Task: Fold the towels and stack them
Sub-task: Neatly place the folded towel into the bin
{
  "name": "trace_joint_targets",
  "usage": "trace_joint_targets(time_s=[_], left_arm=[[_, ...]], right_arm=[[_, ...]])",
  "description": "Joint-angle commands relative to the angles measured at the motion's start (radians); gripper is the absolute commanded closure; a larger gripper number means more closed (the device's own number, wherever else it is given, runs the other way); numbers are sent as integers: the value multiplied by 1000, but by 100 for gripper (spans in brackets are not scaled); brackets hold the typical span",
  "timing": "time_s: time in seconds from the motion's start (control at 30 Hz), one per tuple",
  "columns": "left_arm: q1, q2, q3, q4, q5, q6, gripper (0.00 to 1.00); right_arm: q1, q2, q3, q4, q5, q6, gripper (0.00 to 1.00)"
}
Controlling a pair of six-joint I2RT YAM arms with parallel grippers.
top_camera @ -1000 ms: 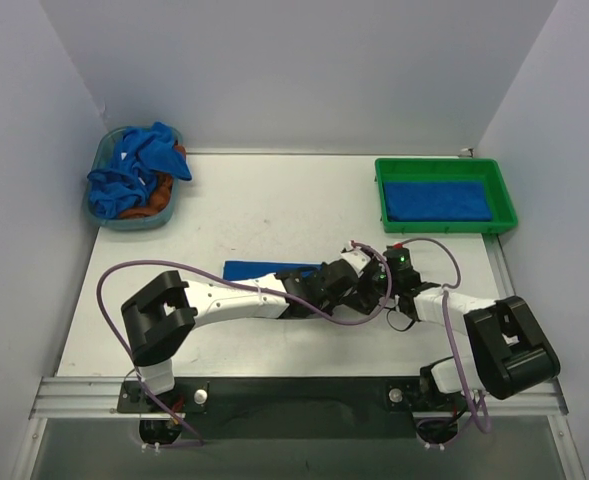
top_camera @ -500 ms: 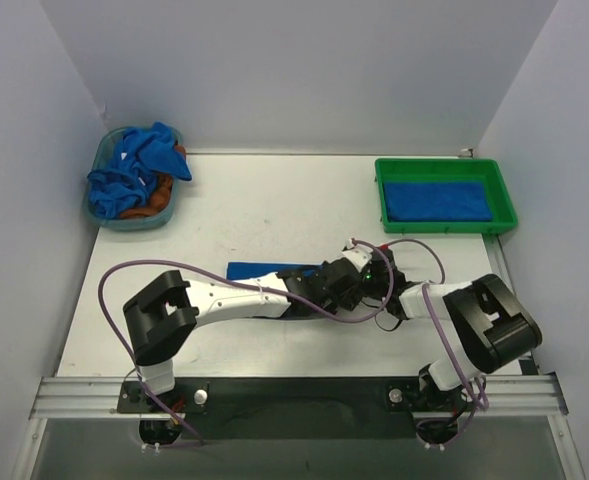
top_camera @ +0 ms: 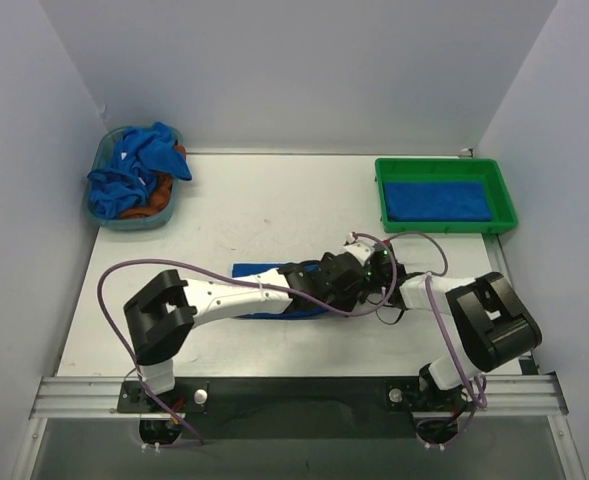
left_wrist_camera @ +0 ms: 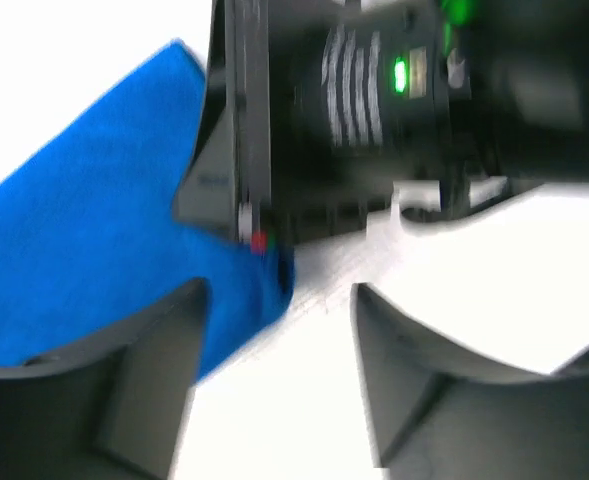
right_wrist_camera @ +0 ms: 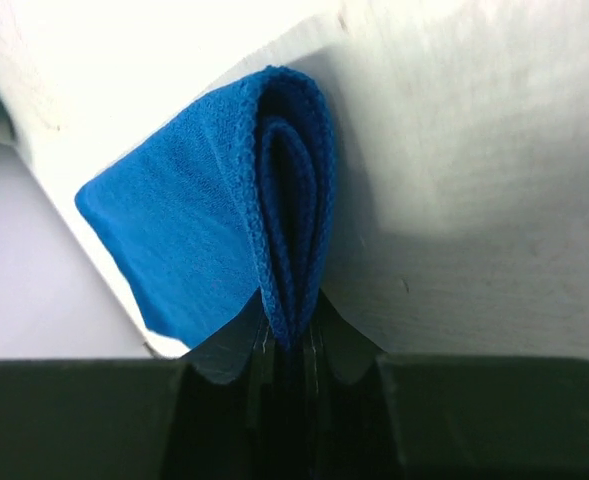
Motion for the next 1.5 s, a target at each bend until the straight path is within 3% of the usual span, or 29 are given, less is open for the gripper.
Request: trace_joint_targets(time_s=[0.0,0.03,0.17,0.47,0.57,0.77,0.97,1.1,1.47], left_arm=[[46,-121,18,-29,23,-64,25],[65,-172,4,-32,58,-70,16],[201,-318,-99,-61,158,-90,2],[731,-606,-317,-134,265,54,3],[815,-623,-381,-127,245,106,3],[879,-562,-426,-75,262,100,3],[927,-513,-429,-72,265,83,3],[929,-484,-429,-72,254,86,3],[927,-406,-426,-76,214,94,3]], right_arm=[[-59,-23,108,-194,23,-173,100],[-70,-20,134,-217,19,-213,100],[-119,33,295,-362,-4,-441,100],[-219,198,705,-540,19,-715,100],[-262,260,880,-648,54,-833,100],[-335,359,1133,-798,140,-1015,100],[-397,425,1230,-878,256,-1170,100],[-450,466,1253,-867,322,-1200,100],[-561,561,1325,-759,309,-1187,100]])
